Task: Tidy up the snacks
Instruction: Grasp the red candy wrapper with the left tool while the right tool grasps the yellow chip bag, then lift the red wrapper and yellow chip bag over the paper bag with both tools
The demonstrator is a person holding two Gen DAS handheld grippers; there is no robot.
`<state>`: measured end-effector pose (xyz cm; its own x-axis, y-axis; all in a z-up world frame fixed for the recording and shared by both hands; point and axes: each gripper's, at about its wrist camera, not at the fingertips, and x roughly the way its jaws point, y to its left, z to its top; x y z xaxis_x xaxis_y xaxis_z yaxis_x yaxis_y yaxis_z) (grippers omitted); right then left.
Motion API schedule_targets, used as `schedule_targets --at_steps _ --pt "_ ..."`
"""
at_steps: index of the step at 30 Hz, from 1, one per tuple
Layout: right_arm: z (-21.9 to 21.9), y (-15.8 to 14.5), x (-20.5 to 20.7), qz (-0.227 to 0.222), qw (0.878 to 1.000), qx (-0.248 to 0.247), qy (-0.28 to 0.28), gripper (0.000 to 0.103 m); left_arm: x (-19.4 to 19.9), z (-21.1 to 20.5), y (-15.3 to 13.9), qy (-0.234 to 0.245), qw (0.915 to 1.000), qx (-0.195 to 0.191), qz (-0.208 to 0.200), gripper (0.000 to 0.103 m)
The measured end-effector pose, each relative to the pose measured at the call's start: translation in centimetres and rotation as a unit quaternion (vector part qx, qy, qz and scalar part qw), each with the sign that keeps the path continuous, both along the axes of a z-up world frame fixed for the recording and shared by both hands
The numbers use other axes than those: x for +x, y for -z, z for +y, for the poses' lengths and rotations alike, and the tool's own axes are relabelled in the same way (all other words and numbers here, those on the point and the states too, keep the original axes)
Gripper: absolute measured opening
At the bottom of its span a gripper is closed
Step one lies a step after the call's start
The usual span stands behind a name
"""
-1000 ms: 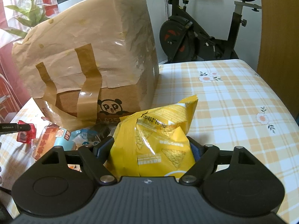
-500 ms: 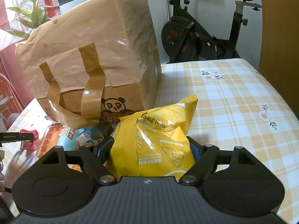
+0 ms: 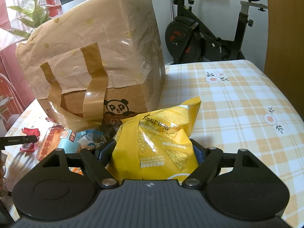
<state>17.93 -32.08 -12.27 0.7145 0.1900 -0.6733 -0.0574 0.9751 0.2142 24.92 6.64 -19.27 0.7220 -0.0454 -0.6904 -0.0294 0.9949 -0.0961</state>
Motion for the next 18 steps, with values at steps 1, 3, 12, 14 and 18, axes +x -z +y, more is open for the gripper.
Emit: schedule_targets --at_steps 1,3,12,14,18 --pt "0.1 -0.1 0.0 0.000 1.000 -0.002 -0.001 0.082 -0.1 -0.1 -0.2 0.003 1.0000 -0.002 -0.004 0.024" --pt "0.2 -0.1 -0.1 -0.001 1.000 -0.007 -0.001 0.082 -0.3 -0.1 -0.7 0.005 0.9999 -0.007 -0.011 0.024" --pt "-0.2 -1.7 -0.5 -0.023 1.000 -0.017 0.010 0.082 -0.8 0.4 -3.4 0.001 0.9993 -0.018 -0.033 0.025" --pt "-0.6 -2.1 -0.6 -0.029 0.999 -0.019 0.015 0.082 -0.8 0.4 -4.1 0.003 0.9990 -0.019 -0.040 0.025" --pt "-1.5 -2.9 -0.9 -0.041 0.998 -0.025 0.028 0.082 -0.9 0.4 -5.1 0.005 0.9985 -0.016 -0.052 0.025"
